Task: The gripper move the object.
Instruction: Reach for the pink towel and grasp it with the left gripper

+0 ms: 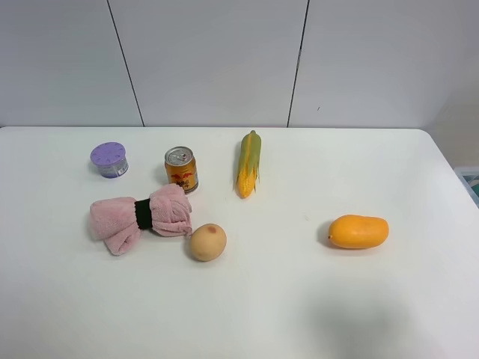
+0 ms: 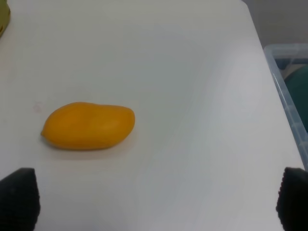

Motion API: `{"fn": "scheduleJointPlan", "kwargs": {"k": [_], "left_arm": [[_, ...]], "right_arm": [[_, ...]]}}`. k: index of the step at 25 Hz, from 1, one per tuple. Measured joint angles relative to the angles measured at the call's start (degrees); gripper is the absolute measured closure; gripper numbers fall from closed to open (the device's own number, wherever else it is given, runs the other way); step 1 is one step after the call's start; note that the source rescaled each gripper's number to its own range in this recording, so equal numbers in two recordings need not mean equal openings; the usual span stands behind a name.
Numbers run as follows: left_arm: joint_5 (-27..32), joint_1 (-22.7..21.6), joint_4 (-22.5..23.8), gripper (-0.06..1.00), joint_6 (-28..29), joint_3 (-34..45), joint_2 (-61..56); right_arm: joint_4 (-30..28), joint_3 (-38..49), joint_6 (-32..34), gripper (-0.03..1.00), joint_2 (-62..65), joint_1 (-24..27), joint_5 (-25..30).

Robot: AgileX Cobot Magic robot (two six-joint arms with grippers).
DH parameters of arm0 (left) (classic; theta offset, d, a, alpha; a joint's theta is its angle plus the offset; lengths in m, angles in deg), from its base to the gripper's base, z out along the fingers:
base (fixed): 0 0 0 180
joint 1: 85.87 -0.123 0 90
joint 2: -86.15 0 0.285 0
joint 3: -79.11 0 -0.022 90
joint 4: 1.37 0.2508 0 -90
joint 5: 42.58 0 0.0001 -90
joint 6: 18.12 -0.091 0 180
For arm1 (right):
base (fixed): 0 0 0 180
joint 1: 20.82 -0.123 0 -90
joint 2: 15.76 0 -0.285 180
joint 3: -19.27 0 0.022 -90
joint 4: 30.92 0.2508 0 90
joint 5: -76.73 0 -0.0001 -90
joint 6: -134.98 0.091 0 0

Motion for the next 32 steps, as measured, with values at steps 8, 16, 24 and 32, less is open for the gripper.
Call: {"fn": "scheduleJointPlan", "kwargs": {"k": [8, 16, 24, 32], "left_arm": [[-3.6, 0.0, -3.5, -0.06, -14.1, -9.6, 24.2], [-8.5, 2.4, -7.2, -0.06, -30.7, -15.5, 44.8], [-18.9, 16.2, -7.9, -0.06, -39.7, -16.9, 58.5], [-24.4, 24.5, -11.1, -0.06, -40.7, -17.0, 69.6]], "right_arm": [[0.0, 0.0, 0.0, -0.03, 0.0, 0.0, 0.0], [0.0, 0.0, 0.0, -0.03, 0.0, 0.0, 0.0], [0.0, 0.0, 0.0, -0.03, 0.0, 0.0, 0.0], [0.0, 0.0, 0.0, -0.03, 0.0, 0.0, 0.0]]}}
